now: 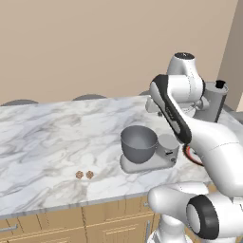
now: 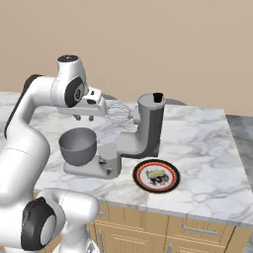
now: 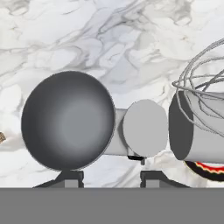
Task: Add butter and sugar cubes to the stand mixer bowl and then turn on the stand mixer to begin making frosting.
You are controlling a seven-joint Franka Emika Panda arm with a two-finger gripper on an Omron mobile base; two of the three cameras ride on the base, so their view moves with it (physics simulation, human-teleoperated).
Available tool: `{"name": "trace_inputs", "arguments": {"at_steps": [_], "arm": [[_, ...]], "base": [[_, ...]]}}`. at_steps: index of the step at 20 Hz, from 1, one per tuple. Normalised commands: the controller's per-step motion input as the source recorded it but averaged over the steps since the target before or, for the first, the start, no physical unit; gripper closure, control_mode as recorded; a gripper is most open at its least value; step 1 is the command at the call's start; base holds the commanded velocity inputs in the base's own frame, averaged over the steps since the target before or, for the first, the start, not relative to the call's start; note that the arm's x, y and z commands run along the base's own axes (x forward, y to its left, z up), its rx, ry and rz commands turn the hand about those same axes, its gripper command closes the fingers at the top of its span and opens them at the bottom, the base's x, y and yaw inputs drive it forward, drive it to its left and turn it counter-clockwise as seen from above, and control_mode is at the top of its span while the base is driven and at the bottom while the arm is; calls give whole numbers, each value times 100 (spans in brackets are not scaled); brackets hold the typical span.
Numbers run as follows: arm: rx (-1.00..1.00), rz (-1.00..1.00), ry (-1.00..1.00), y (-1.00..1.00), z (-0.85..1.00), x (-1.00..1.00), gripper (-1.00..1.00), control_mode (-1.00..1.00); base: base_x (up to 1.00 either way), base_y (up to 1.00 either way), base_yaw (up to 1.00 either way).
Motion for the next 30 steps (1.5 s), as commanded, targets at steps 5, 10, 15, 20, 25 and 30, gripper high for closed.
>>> {"name": "trace_inputs", "arguments": {"at_steps": [5, 10, 15, 20, 25, 30], "arm": [[0, 0, -1, 0, 0, -16, -100, -100], [0, 0, -10, -4, 0, -61, -100, -100], [0, 0, -6, -8, 0, -53, -100, -100], [0, 0, 0, -5, 0, -24, -100, -100], [0, 0, 0, -8, 0, -9, -100, -100], [0, 0, 0, -19, 0, 0, -100, -100]], "base": [[0, 0, 0], [0, 0, 0], [0, 0, 0], [0, 0, 0], [0, 0, 0], [0, 0, 0]]}}
